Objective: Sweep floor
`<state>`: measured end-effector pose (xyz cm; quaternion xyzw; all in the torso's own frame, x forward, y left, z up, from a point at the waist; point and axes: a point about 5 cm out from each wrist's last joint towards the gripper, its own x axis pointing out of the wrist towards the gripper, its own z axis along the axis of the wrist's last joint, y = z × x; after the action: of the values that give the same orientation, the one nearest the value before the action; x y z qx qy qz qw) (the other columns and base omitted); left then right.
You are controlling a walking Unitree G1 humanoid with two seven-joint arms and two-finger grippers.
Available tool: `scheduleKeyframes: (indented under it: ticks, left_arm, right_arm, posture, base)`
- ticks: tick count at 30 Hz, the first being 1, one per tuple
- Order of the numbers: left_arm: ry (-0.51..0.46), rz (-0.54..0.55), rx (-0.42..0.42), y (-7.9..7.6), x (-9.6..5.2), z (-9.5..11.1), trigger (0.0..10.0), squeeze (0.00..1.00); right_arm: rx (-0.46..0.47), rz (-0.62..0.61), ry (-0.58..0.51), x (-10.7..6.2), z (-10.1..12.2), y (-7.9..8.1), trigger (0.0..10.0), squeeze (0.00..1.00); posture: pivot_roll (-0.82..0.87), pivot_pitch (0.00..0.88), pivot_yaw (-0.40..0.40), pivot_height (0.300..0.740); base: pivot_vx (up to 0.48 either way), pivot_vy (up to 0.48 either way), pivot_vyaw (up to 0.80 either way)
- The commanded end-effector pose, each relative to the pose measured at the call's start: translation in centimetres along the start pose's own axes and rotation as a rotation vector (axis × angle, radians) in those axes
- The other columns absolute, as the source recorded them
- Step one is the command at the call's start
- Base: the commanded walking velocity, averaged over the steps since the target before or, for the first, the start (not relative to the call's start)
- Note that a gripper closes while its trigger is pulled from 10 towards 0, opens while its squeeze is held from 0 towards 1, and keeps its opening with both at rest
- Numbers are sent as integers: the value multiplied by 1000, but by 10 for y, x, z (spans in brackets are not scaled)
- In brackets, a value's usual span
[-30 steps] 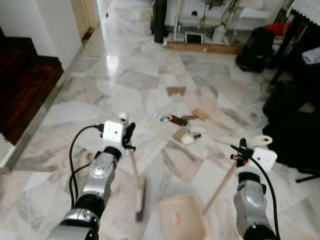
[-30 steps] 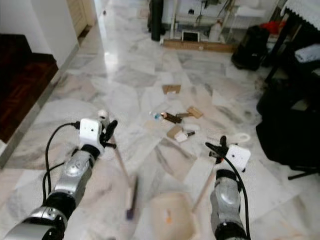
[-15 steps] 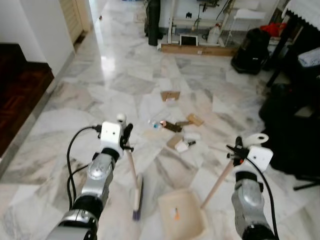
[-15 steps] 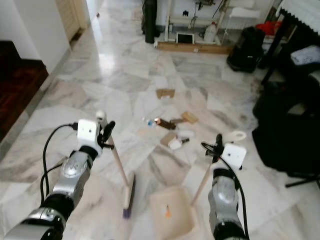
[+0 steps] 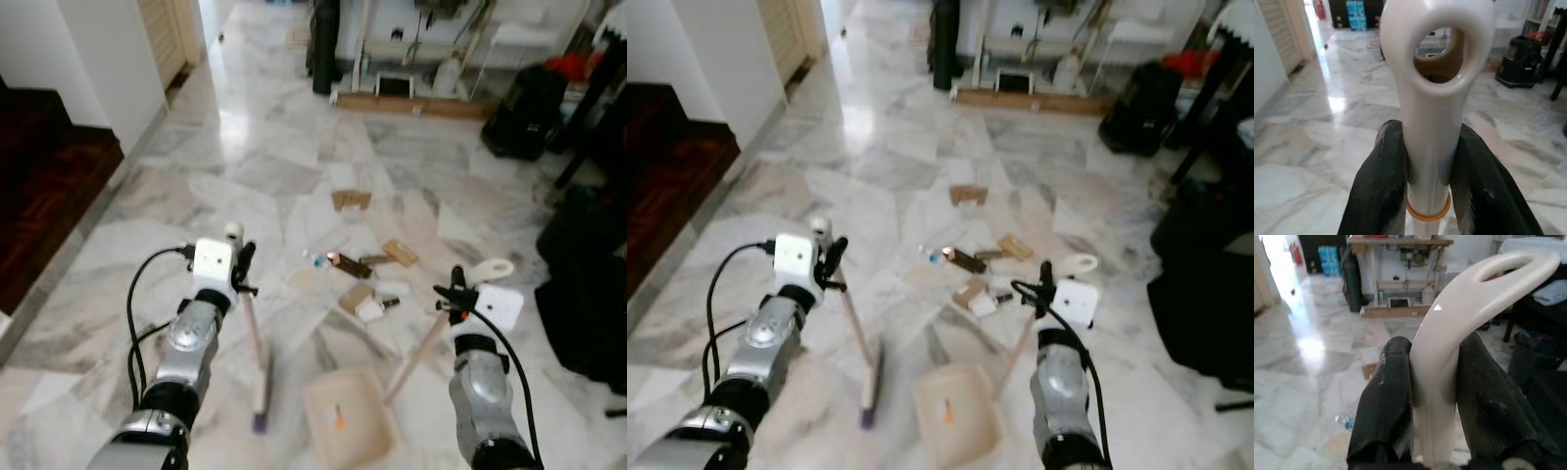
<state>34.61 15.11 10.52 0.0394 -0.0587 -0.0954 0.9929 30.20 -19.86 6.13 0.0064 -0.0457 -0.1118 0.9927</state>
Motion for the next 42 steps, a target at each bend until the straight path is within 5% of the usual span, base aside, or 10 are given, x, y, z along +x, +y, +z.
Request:
scheduleKeyframes:
  ticks: [1,42]
  left_arm:
    - [-29,16,27,8,1,6,10000,0]
    - [-34,5,26,7,1,7,10000,0]
  right_arm:
    - [10,3,-19,1,4,1,10000,0]
    - [26,3,-13,1,2,3,10000,0]
  posture:
    - [112,109,-56,740]
    - [118,82,-54,740]
  base:
    - [349,0,0]
    - [352,0,0]
